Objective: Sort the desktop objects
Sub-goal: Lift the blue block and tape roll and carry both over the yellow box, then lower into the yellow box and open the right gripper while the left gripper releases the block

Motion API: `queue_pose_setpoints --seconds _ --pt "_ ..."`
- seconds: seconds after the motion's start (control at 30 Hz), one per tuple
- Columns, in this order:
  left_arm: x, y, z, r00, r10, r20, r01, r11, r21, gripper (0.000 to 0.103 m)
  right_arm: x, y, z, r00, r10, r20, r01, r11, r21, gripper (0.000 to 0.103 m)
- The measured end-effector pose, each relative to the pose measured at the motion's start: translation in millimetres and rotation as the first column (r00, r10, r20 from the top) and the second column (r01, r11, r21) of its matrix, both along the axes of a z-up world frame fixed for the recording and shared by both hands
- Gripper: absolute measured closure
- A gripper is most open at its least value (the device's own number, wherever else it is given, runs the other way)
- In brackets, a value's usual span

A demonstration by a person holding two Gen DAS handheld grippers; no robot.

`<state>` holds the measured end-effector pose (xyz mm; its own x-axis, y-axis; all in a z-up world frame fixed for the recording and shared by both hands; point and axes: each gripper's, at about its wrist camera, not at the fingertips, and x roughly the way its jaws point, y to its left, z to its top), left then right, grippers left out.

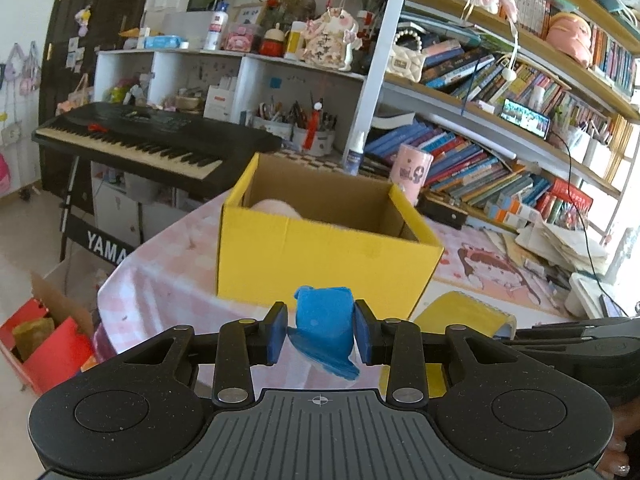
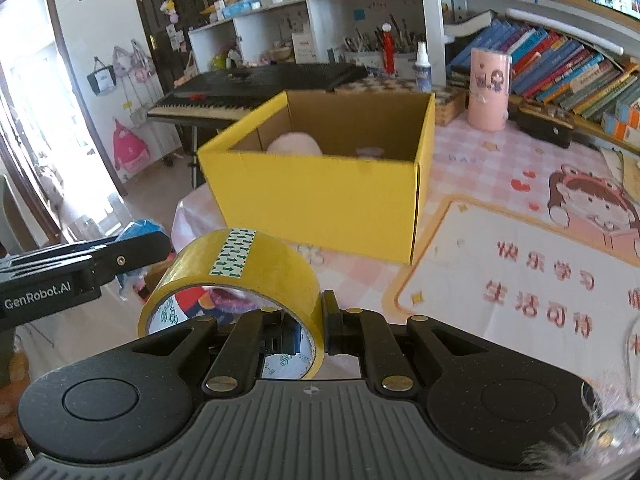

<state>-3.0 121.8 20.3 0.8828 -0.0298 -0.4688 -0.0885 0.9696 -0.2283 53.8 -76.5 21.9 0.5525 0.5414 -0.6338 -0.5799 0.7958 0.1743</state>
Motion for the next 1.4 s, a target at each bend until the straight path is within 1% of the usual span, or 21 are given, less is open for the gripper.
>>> queue_pose_setpoints --seconds 0.17,0.4,0.53,0.6,0.77,0.87,1.0,1.13,1.2,1.27,1.4 --pt "23 -1 10 0.999 0.013 0.036 -0.014 1.000 0.011 0.069 29 3 14 0.999 -0.003 0.039 0.002 0.999 0.039 0.094" --pt "68 1 25 0.996 0.039 0.085 -0.042 0.999 0.031 0.069 84 10 39 0.992 -0.001 0.129 -0.009 0.997 0.077 0.094" --pt "99 2 29 0.994 0.058 0.098 -0.063 0.997 0.045 0.069 121 15 49 0.984 0.000 0.179 -0.015 0.997 0.079 0.094" --pt "113 3 29 0.993 0.069 0.094 -0.074 0.996 0.051 0.069 138 18 50 0.982 0.003 0.190 -0.017 0.997 0.071 0.094" --pt "145 2 19 0.994 0.090 0.057 -0.093 0.994 0.062 0.069 174 29 42 0.976 0.034 0.213 -0.039 0.999 0.020 0.094" --pt "161 -2 10 0.996 0.086 0.020 -0.088 0.993 0.078 0.069 190 37 34 0.970 0.062 0.234 -0.056 0.998 -0.032 0.094" --pt "178 -6 -4 0.997 0.073 -0.036 -0.069 0.993 0.096 0.069 206 50 22 0.959 0.126 0.255 -0.101 0.989 -0.109 0.094" --pt "188 -8 -13 0.995 0.064 -0.077 -0.055 0.992 0.112 0.070 208 65 14 0.925 0.228 0.304 -0.174 0.965 -0.196 0.094" --pt "193 -7 -16 0.993 0.061 -0.098 -0.050 0.993 0.111 0.070 208 71 10 0.909 0.266 0.320 -0.194 0.951 -0.241 0.094" --pt "197 -6 -19 0.992 0.056 -0.115 -0.044 0.993 0.106 0.070 212 77 5 0.904 0.297 0.309 -0.214 0.937 -0.277 0.094" --pt "202 -6 -24 0.987 0.044 -0.153 -0.025 0.992 0.123 0.070 226 86 -7 0.914 0.328 0.239 -0.244 0.914 -0.324 0.094"
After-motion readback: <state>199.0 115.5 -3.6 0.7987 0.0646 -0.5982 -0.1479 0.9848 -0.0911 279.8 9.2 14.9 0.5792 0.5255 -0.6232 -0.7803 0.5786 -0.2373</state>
